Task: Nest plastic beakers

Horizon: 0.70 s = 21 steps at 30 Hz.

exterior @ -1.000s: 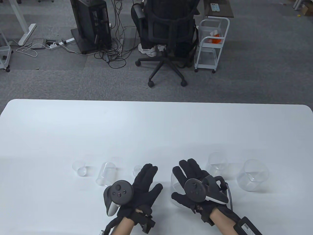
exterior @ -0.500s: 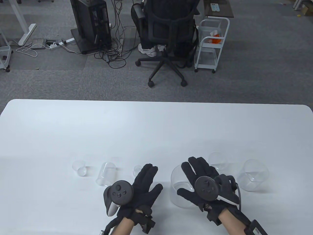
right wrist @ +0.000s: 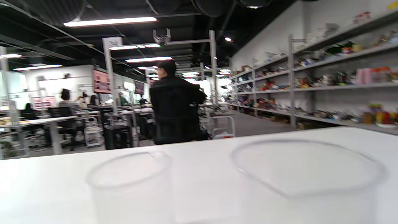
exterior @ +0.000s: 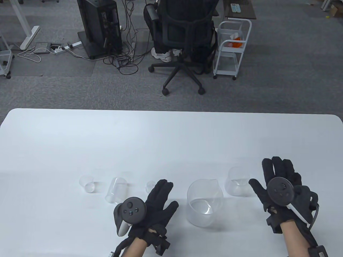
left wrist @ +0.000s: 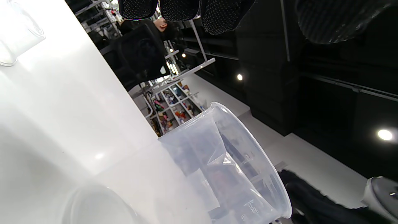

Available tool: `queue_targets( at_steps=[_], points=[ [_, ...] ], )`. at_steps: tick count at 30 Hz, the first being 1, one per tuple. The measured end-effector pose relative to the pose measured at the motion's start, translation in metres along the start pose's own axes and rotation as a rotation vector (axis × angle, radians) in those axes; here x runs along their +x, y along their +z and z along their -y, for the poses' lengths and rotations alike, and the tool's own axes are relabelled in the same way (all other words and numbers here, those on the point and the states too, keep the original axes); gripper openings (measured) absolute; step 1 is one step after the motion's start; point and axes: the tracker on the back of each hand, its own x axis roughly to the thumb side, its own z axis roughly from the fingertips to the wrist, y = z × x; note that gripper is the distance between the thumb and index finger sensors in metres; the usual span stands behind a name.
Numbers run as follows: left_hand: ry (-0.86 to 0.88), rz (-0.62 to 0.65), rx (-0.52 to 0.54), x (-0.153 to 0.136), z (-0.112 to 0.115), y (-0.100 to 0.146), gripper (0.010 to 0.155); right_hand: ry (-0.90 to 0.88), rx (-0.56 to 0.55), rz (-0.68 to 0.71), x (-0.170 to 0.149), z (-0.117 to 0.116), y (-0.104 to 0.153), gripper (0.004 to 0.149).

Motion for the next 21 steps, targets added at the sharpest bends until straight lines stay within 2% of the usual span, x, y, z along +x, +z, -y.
queue_targets(
  at_steps=[4, 9, 19, 21],
  points=[
    [0.000, -0.001, 0.000, 0.000, 0.000, 0.000, 0.078, -0.005, 0.074, -0.098, -0.024, -0.023, -0.006, 0.081],
    [0.001, -0.003, 0.001, 0.000, 0.000, 0.000, 0.077, 0.018, 0.127, -0.171, -0.039, -0.052, -0.010, 0.083],
    [0.000, -0.005, -0.003, -0.001, 0.000, 0.000, 0.077, -0.038, 0.181, -0.279, -0.053, -0.089, -0.018, 0.088],
    [-0.001, -0.006, -0.004, -0.001, 0.000, 0.000, 0.077, -0.048, 0.158, -0.281, -0.053, -0.091, -0.018, 0.085]
  ],
)
